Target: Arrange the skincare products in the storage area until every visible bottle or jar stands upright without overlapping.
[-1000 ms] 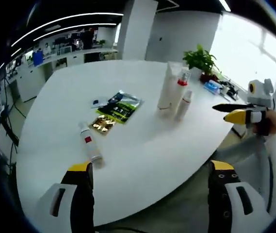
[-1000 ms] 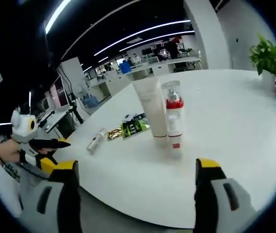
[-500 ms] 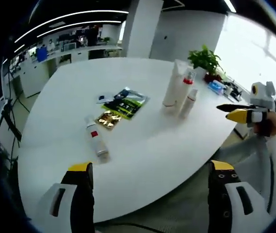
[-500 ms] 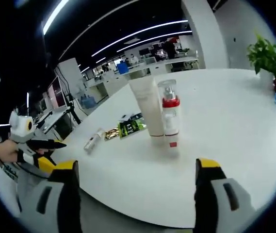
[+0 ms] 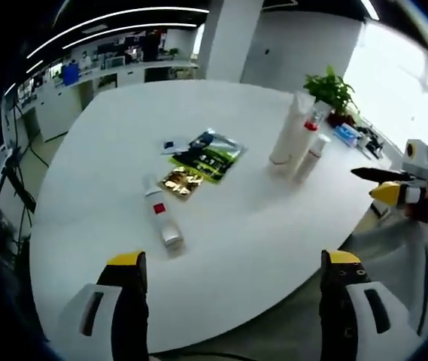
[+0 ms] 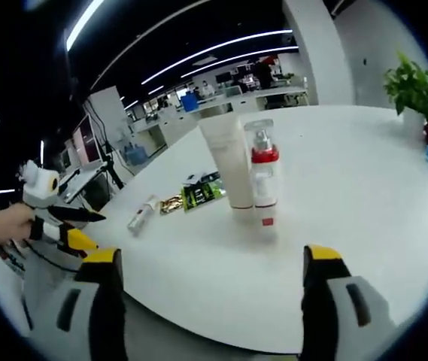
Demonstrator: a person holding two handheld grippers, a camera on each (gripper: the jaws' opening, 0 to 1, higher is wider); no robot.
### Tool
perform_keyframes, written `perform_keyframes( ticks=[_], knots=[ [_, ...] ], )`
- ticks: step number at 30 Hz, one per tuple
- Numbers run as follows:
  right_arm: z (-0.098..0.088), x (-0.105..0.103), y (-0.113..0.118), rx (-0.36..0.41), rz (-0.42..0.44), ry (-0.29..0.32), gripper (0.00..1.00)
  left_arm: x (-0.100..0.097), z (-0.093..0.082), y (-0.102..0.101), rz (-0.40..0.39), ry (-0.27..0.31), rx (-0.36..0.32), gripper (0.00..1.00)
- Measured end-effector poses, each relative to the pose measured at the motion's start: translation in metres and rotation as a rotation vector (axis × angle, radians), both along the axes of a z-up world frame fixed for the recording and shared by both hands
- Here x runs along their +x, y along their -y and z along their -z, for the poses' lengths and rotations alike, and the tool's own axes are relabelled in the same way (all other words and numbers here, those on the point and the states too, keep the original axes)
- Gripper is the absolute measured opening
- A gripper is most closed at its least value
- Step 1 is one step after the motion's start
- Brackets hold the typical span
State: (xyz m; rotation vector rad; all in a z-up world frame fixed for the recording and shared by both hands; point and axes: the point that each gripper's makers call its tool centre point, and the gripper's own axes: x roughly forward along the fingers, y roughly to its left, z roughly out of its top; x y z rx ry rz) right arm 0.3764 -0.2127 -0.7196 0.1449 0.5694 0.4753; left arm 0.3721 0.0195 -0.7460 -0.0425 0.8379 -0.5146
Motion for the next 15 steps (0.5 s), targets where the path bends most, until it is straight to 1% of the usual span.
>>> perform_keyframes(
  ticks=[2, 3, 9, 15],
  knots=[
    [0.001, 0.0, 0.0, -0.003, -0.002, -0.001, 1.0, 0.0, 0.008, -0.003, 0.002, -0.04, 0.028, 0.89],
    [0.001, 0.0, 0.0, -0.004, -0.002, -0.003, 1.0, 0.001, 0.011, -0.004, 0.0, -0.048, 0.036, 0.87],
    [0.004, 0.0, -0.001, -0.016, -0.008, -0.012, 1.0, 0.007, 0.02, -0.006, 0.003, -0.076, 0.061, 0.84],
    [0.004, 0.001, 0.0, 0.001, 0.007, -0.021, 1.0, 0.017, 0.025, -0.012, 0.001, -0.094, 0.09, 0.78]
  ],
)
